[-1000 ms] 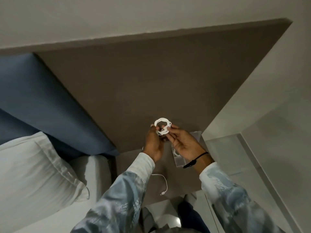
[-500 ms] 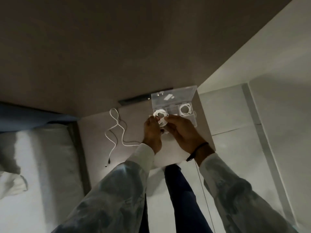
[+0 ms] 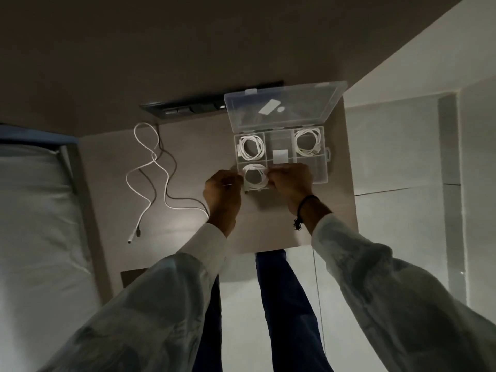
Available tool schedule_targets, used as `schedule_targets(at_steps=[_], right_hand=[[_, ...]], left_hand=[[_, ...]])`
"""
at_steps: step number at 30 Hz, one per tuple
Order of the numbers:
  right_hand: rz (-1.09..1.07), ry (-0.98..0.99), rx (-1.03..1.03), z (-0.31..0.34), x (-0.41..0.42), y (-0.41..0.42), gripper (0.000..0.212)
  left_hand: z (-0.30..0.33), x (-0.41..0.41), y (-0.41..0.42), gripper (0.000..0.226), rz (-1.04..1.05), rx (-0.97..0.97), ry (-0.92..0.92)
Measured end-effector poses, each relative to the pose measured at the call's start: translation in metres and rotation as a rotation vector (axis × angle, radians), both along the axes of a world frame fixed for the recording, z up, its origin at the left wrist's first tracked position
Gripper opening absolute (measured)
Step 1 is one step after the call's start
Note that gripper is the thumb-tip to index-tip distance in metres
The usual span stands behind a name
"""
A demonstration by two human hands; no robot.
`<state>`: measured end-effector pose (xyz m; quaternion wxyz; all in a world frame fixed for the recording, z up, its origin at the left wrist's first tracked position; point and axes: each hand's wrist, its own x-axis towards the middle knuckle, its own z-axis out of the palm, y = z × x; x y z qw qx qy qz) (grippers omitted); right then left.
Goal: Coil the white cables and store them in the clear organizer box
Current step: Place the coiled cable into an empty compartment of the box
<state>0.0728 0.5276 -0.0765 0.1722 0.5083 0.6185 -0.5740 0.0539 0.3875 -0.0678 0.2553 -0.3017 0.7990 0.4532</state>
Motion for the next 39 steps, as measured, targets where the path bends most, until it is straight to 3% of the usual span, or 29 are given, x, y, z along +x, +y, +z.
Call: schedule_targets(at_steps=[3,6,8,12,18,25,32,39], right_hand=[[0.227,-0.013,0.178,-0.006,0.002,0.002,0.006],[0.397,0.029,0.317,-0.007,0.004,0.001,0.012],[0.468,0.052,0.383,-0.009,0.003,0.0,0.016],[0.552,0.073,0.494,-0.012,-0.004,-0.002,0.014],[0.623,0.168,0.541,-0.015,-0.001,-0.001,0.016],[1.14,0.258,0.691,-0.023,0.017,0.003,0.018],[1.143,0.282,0.673,-0.023,0.01,0.009,0.028],[1.117,0.246,0.605,-0.012,0.008,0.005,0.028]], left_hand=[[-0.004,-0.005,-0.002,0.011,-0.019,-0.014,0.01],[-0.008,-0.009,-0.001,0.024,-0.037,-0.051,0.04],[-0.012,-0.012,0.0,0.021,-0.061,-0.097,0.056],[-0.02,-0.014,-0.003,0.007,-0.189,-0.159,0.131],[-0.022,0.008,-0.005,0.015,-0.479,-0.158,0.314],[-0.027,0.012,-0.005,0.033,-0.665,-0.258,0.377],[-0.027,-0.002,0.0,0.023,-0.835,-0.385,0.39],[-0.031,-0.004,-0.033,0.036,-1.096,-0.226,0.453]])
